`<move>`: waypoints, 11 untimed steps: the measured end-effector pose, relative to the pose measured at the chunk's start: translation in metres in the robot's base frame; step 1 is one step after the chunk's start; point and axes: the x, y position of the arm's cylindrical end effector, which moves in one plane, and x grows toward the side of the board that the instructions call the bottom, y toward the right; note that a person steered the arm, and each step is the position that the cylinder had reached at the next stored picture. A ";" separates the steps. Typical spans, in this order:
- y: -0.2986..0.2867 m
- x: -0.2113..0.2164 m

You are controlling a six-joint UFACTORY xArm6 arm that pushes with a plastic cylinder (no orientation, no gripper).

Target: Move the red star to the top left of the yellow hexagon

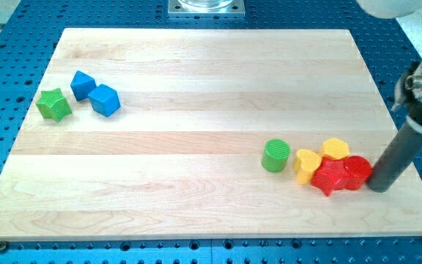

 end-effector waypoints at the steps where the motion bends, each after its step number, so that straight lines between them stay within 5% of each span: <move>1: -0.022 0.003; 4: -0.079 0.008; 6: -0.104 0.048; 8: -0.129 -0.040; 11: -0.047 -0.045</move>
